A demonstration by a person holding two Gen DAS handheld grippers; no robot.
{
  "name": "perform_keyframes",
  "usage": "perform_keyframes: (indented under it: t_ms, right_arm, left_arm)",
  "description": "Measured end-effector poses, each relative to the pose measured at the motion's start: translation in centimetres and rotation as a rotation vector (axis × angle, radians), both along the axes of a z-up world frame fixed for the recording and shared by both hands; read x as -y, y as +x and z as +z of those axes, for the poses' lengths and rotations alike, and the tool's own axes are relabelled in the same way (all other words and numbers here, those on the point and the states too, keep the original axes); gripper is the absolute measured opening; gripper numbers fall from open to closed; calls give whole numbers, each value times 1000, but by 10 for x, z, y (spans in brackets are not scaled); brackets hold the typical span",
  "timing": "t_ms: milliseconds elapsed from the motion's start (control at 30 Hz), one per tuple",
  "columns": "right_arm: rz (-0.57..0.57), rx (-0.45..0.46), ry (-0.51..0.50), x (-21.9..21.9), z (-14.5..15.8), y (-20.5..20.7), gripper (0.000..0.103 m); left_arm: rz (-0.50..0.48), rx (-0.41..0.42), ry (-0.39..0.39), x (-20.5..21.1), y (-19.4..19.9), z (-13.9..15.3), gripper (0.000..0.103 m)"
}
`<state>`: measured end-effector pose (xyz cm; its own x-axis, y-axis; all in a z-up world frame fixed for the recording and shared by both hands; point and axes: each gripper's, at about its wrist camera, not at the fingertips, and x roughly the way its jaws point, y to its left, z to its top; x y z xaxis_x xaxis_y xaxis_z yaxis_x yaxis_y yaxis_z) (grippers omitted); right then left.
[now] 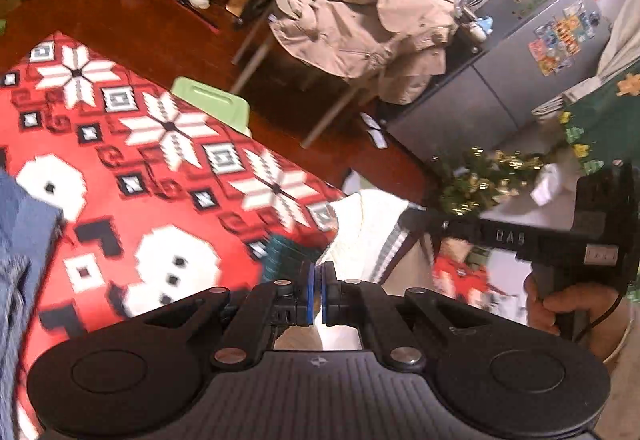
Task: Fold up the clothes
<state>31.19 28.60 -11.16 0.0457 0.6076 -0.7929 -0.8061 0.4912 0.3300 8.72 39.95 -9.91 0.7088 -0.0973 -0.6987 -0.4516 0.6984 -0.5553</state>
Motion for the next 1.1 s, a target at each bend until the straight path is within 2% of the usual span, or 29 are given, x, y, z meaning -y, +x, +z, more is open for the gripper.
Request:
perform_keyframes:
  t_ms: [67, 167, 233, 267, 467, 600, 800, 933, 1100]
  right_arm:
    - [-3, -11, 3, -15, -13, 8, 5]
    - [-31, -51, -13, -27, -33, 20, 11]
    - [-58, -64, -19, -27, -40, 28, 24]
    - [-76, -63, -18, -24, -40, 31, 24]
    - [-148, -38, -5, 44, -15, 55, 29]
    - [-239, -15, -44, 116, -2, 67, 29]
    - [-340, -16, -170, 205, -32, 68, 30]
    - [-274, -36, -148, 216, -54, 47, 29]
    - [-248, -50, -119, 196, -76, 28, 29]
  left_arm:
    - [8, -32, 14, -5, 8, -12, 3]
    - [20, -86, -13, -14, 17, -29, 4]
    - [28, -95, -43, -21, 18, -33, 3]
    - [22, -99, -37, -23, 19, -31, 5]
    - [-74, -126, 54, -23, 28, -15, 8]
    - [-163, -122, 62, -8, 45, -5, 8]
    - [-315, -86, 68, 37, 89, 1, 8]
    - [-378, -84, 69, 67, 120, -3, 8]
    - [-453, -104, 24, 98, 150, -11, 8]
